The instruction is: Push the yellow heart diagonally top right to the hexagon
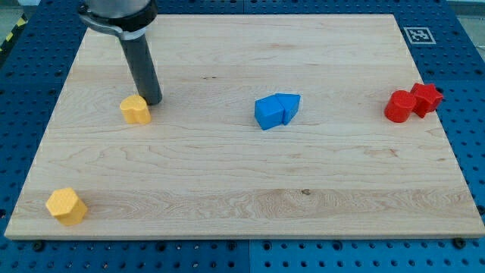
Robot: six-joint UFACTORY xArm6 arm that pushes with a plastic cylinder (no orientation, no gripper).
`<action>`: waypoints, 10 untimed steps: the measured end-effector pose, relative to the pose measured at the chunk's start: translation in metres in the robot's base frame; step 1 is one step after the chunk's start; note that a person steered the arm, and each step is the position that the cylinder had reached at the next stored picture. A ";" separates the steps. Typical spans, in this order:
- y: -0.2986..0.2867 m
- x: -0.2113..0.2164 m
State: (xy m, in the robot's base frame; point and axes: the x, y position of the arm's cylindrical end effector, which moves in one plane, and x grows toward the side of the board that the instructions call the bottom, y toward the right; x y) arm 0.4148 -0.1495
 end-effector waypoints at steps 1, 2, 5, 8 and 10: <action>-0.008 0.008; -0.017 0.009; -0.028 0.028; -0.041 0.058; -0.041 0.072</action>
State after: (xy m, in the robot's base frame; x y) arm 0.4869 -0.1908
